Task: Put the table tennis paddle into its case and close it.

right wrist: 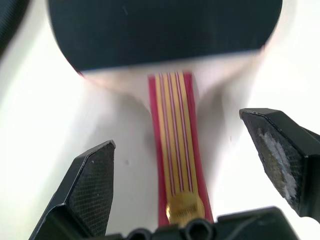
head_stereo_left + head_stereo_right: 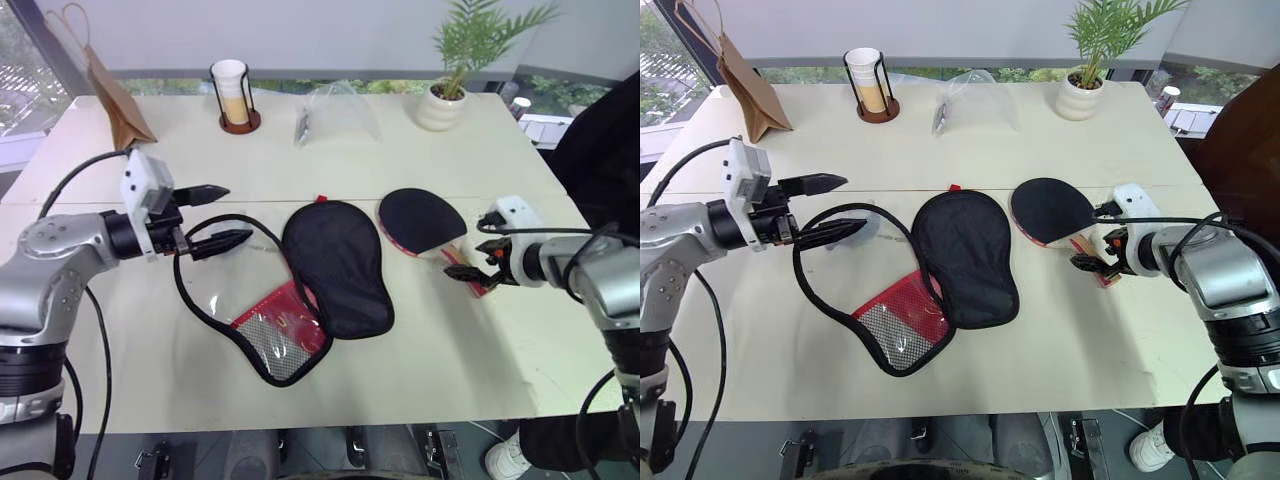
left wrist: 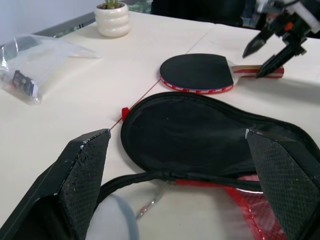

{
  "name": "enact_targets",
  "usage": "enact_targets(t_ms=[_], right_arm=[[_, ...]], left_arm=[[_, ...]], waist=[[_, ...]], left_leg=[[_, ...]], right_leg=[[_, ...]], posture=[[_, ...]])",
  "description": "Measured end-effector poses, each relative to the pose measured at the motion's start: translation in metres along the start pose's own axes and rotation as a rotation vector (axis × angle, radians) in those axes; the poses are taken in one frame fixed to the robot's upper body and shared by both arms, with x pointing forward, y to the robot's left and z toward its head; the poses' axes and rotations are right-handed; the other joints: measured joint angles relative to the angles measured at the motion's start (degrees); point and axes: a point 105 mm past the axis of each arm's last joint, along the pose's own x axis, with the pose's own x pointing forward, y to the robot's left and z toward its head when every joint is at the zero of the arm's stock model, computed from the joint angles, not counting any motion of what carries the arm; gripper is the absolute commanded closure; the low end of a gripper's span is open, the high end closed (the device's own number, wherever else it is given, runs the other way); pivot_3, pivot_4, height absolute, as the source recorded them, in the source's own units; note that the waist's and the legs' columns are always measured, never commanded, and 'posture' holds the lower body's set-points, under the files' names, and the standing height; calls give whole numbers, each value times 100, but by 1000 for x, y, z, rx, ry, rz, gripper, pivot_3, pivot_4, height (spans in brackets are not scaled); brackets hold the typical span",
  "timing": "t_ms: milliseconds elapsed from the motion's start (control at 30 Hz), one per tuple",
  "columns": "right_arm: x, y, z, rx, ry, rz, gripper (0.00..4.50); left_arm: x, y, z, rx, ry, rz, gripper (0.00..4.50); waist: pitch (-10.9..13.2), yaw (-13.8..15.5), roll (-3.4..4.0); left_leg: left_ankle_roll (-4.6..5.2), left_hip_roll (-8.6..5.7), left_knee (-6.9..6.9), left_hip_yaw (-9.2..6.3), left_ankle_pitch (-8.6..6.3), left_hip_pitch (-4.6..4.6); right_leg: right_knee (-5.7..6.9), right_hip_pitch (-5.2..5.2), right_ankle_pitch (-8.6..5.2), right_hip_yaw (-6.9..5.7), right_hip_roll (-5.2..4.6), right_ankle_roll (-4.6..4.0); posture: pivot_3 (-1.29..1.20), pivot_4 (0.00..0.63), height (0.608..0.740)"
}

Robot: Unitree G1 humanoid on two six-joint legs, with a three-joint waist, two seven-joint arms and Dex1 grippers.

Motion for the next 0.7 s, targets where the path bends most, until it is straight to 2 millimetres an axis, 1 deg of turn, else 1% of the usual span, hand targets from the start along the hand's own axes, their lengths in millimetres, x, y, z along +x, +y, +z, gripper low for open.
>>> enact_targets(t_ms=[133,167,233,333,367,400,433,633,700], right_arm=[[5,1,-10,21,42,27,51],[5,1,-10,24,43,28,280],[6,2,-10,30,44,37,968],[6,2,-10,41,50,40,2429],[6,2,-11,44,53,39,3012],[6,1,-11,50,57,31,3431],[5,3,-10,53,56,43,3609],[0,6,-9,91,68,39,3607],[-6,9,-2,126,59,38,3607]], left_arm=[[0,-1,0,-1,-1,-4,0],[0,-1,0,-1,-1,-7,0],[0,-2,-1,-3,2,-14,0],[0,-3,-2,-3,5,-21,0],[0,-3,-2,-3,5,-21,0],[0,-3,-2,-3,5,-21,0],[0,-3,-2,-3,6,-22,0],[0,-4,-2,-1,6,-26,0],[1,-4,-2,-1,7,-27,0]], waist=[[0,0,0],[0,1,0],[0,3,0],[0,4,0],[0,6,0],[0,9,0],[0,9,-1],[0,16,-1],[0,12,1]], left_leg=[[0,0,0,0,0,0],[0,0,1,-1,0,0],[0,0,2,-1,0,0],[0,0,4,-1,0,0],[0,0,5,-1,0,0],[0,0,5,-2,0,0],[0,0,5,-2,0,0],[0,0,5,-2,0,0],[0,0,5,-1,0,-1]], right_leg=[[1,0,1,0,1,2],[1,1,1,0,1,2],[1,2,1,0,1,2],[1,3,1,0,0,2],[1,3,1,0,1,2],[1,3,1,0,1,2],[0,4,1,0,1,1],[1,3,0,-1,0,1],[2,1,1,0,-1,2]], posture=[[0,150,734],[0,150,734],[0,150,734],[0,150,734],[0,150,734],[0,150,734],[0,150,734],[0,150,734],[0,150,734]])
